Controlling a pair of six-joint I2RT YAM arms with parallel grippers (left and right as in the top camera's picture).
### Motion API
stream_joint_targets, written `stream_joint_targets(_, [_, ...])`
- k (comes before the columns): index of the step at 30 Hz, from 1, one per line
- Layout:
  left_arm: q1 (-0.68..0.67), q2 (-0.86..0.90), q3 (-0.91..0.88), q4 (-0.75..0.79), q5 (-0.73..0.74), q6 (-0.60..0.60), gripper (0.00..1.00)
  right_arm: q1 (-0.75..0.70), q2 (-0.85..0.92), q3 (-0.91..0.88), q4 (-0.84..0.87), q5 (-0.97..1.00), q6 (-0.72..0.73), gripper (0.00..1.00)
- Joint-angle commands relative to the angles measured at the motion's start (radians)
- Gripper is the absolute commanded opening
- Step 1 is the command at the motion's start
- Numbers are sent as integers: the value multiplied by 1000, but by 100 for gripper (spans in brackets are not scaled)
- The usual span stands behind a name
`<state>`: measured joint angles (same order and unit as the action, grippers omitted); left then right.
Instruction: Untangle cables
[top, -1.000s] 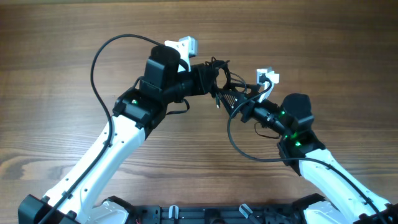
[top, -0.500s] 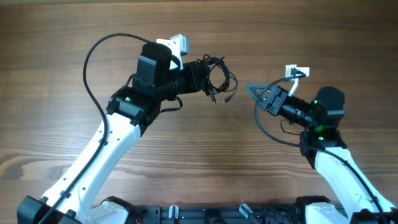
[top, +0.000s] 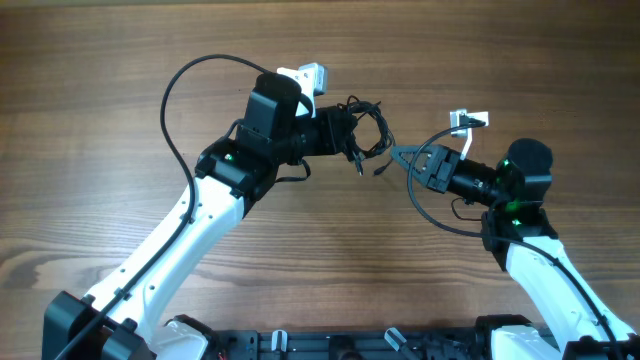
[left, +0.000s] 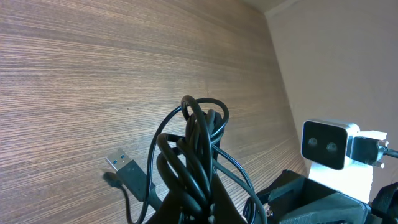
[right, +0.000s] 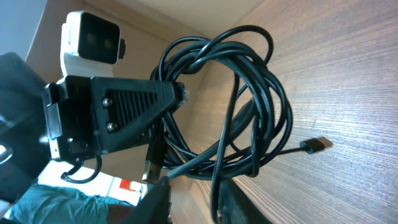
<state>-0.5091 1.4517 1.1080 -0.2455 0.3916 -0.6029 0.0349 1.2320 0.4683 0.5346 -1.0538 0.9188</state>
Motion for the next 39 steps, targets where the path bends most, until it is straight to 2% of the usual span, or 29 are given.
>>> stream_joint_targets(1, [-10, 2, 15, 10, 20, 19, 4, 5, -7, 3, 3, 26, 6, 19])
stream_joint_targets(2, [-21, 2, 15, 10, 20, 20, 4, 5, -7, 3, 2, 34, 11, 19])
stream_joint_targets(6, [-61, 2, 15, 10, -13, 24, 4, 5, -1, 3, -2, 37, 105, 38])
stream_joint_targets(7, [-68, 2, 15, 10, -35, 24, 4, 5, 0, 3, -1, 37, 129, 38])
stream_joint_targets(8, [-72, 2, 15, 10, -43, 24, 4, 5, 0, 3, -1, 37, 144, 36])
stream_joint_targets(12, [-95, 2, 15, 6, -45, 67, 4, 5, 0, 3, 6, 40, 279, 5])
stream_joint_targets(16, [-103, 2, 15, -46, -81, 150, 4, 5, 0, 3, 18, 29, 412, 5])
stream_joint_targets(19, [-103, 2, 15, -121, -111, 229, 4, 3, 2, 3, 98, 49, 480, 4])
stream_joint_targets(24, [-142, 2, 15, -137, -108, 230, 4, 3, 8, 3, 121, 220, 492, 5])
stream_joint_targets(27, [-181, 2, 15, -137, -108, 229, 4, 3, 8, 3, 115, 293, 441, 4])
stream_joint_targets(28, [-193, 2, 15, -137, -108, 227, 4, 6, 8, 3, 114, 328, 380, 5])
stream_joint_targets(30, [-197, 2, 15, -135, -108, 165, 4, 25, 8, 3, 113, 379, 190, 5])
stream_joint_targets(32, [-188, 2, 15, -102, -108, 45, 4, 77, 8, 3, 89, 416, -40, 5])
stream_joint_targets(34, [-188, 2, 15, -67, -108, -6, 4, 124, 8, 3, 63, 421, -94, 5])
stream_joint_targets(36, [-187, 2, 15, -30, -109, -45, 4, 167, 8, 3, -37, 483, -134, 5])
stream_joint_targets(39, [-180, 2, 15, 12, -113, -61, 4, 175, 9, 3, -121, 494, -138, 5])
